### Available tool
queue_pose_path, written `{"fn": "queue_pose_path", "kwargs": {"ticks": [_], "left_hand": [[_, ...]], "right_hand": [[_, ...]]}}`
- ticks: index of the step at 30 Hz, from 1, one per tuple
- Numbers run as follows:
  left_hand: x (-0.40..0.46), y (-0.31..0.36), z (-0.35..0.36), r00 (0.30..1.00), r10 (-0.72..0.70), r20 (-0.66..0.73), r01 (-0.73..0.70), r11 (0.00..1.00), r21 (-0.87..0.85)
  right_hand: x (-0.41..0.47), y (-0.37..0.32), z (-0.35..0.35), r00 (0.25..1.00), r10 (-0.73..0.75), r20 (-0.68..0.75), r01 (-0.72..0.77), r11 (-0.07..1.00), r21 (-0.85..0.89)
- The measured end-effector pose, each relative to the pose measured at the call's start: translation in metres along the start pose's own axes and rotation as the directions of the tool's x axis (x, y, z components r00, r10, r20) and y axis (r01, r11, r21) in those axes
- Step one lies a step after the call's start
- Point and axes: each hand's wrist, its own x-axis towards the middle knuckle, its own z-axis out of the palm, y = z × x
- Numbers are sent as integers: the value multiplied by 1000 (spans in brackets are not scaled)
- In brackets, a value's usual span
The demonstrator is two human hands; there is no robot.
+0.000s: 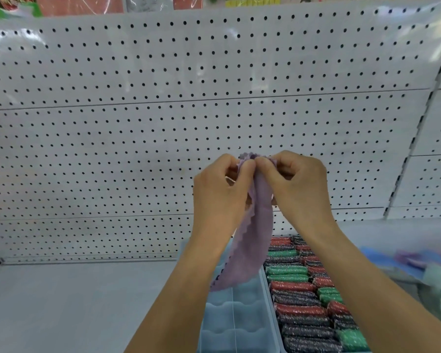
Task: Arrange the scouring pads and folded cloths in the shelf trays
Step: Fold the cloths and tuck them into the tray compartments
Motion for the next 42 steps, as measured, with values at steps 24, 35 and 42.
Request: {"fn": "queue_pose_path", "kwargs": {"ticks": [24,35,42], "left_hand": [[-88,-105,-3,733,-502,458,581,813,-38],[-80,-79,4,984,-126,127,152,963,-223],[-82,-69,18,982,-137,133,173,932,-318]], "right_hand": [[62,-42,-30,999,6,-51,4,984,181],[85,-49,-34,994,87,-64,-65,952,298],[97,-41,-37,971,229,-68,-175,876,450]]}}
